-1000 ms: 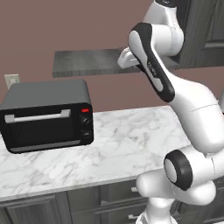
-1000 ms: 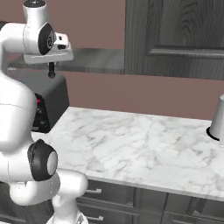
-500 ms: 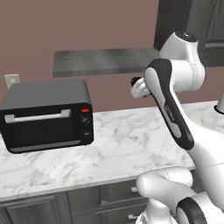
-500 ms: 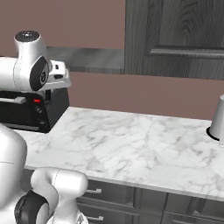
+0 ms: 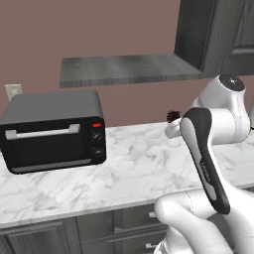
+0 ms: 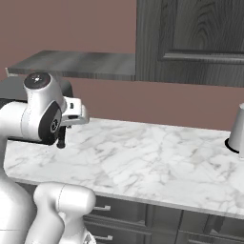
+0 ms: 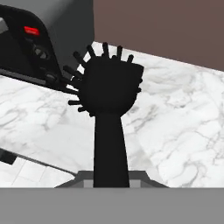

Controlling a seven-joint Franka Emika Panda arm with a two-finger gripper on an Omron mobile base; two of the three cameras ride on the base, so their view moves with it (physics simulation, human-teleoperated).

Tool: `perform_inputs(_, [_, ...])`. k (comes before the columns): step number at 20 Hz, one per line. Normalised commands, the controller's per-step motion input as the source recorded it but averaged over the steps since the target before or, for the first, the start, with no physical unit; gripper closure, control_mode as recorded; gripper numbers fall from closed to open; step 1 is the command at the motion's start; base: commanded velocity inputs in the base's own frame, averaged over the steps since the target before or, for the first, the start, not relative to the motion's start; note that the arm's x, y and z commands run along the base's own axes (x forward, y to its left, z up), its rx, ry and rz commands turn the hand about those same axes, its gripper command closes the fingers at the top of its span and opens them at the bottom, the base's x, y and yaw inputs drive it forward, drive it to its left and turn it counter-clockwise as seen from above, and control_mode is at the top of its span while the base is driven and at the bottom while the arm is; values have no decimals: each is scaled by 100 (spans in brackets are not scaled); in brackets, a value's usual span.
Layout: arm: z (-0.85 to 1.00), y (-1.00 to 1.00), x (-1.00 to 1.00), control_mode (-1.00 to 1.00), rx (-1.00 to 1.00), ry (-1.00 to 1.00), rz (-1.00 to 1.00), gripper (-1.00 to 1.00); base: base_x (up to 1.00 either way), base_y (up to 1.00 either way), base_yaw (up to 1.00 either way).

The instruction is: Open the cabinet. Pick the dish brush and place it next to the sink. Then close the cabinet.

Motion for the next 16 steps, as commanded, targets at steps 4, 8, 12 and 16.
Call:
perform_inputs(4, [-30, -31, 0, -100, 0, 0, -15, 100, 0, 0, 0])
perform_inputs(8, [-31, -22, 0, -100, 0, 0, -13, 100, 0, 0, 0])
perform_inputs(12, [-4, -23, 0, -100, 0, 3, -15, 100, 0, 0, 0])
perform_inputs(16, [-7, 0, 0, -100, 0, 9, -11, 100, 0, 0, 0])
